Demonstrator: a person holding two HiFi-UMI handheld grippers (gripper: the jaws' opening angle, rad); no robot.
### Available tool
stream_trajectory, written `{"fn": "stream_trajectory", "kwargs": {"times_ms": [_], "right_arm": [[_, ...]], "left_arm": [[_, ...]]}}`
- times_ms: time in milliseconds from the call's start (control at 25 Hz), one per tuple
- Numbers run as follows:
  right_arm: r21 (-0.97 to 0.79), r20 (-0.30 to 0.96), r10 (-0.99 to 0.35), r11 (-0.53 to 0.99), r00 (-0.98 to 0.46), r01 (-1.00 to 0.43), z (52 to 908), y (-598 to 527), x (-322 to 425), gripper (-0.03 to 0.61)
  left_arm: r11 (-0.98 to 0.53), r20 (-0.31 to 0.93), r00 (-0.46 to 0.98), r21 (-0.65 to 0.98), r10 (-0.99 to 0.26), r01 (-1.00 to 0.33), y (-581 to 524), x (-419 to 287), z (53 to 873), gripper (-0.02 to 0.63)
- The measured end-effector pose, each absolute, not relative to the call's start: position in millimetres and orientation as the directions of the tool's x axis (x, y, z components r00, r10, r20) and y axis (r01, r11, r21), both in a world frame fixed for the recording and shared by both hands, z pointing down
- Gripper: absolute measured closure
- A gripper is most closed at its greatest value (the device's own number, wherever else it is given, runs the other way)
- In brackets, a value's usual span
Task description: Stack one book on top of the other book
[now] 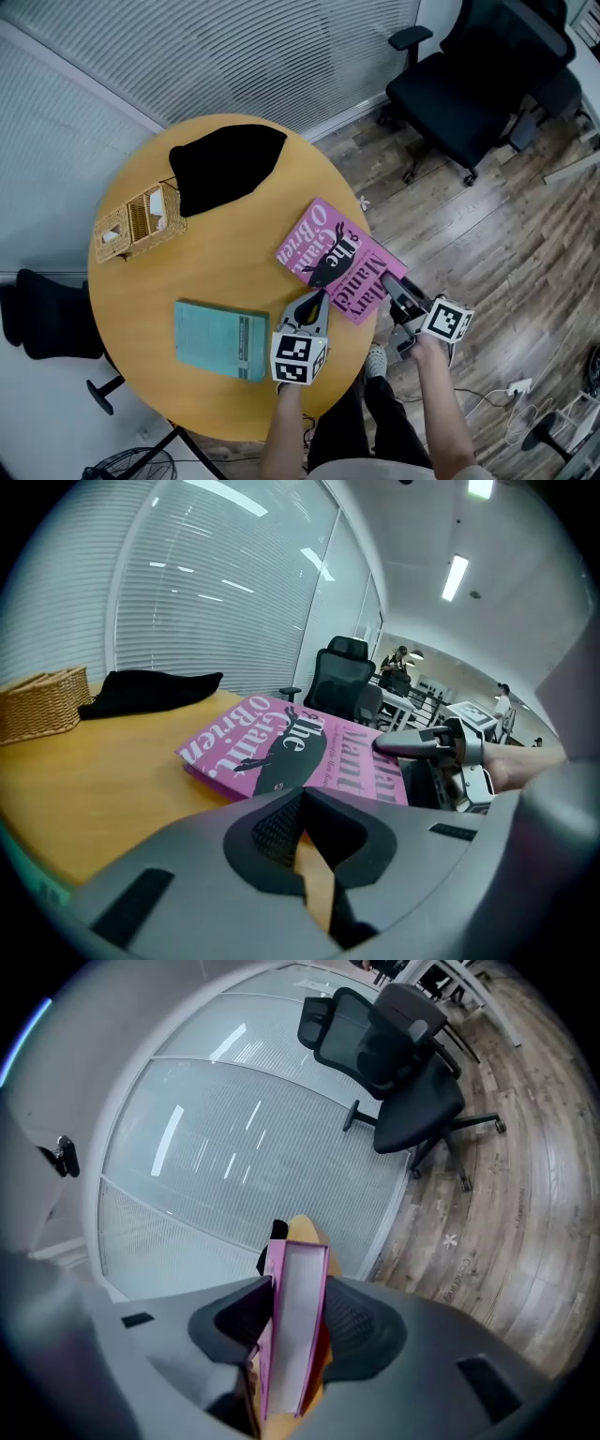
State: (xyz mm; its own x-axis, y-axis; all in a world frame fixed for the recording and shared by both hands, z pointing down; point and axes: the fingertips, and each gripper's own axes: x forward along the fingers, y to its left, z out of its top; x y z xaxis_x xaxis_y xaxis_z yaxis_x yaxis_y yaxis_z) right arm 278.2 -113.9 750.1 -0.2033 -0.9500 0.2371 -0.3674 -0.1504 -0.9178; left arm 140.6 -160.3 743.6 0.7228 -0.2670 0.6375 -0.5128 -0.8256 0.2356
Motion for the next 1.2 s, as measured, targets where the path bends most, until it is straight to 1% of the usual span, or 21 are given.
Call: {"fn": "stream_trajectory", "kwargs": {"times_ms": [240,360,520,680,920,1200], "right_arm": [[-0.958,0.188,-0.967,-0.142,-0.17,-0.248,740,-107,280,0.42],[-0.968,0.187,-0.97,-0.156,-0.154,-0.196,742,-103,279,0.423],[-0.97,0.197,-0.97,-0.171,-0.144,-0.173,741,-100,280,0.425],[-0.979,0.176,-0.975,-0.159,-0.134,-0.123,736,-99,278,0.425],[-0.989,0.127,-0.973,-0.109,-0.192,-0.104,720,-99,267,0.425],[-0.995,0.091,-0.959,-0.075,-0.269,-0.069,710,-103,219,0.426]], "left_arm": [[-0.789,0.614,0.73,0.272,-0.299,-0.551,-158,130,731,0.586],[-0.771,0.612,0.724,0.276,-0.319,-0.573,-159,119,725,0.586],[-0.752,0.608,0.712,0.268,-0.353,-0.602,-163,106,713,0.586],[-0.732,0.606,0.698,0.261,-0.383,-0.629,-160,92,703,0.586],[-0.713,0.608,0.678,0.248,-0.412,-0.656,-147,80,690,0.586],[-0.669,0.614,0.64,0.232,-0.463,-0.706,-135,33,676,0.586]]}}
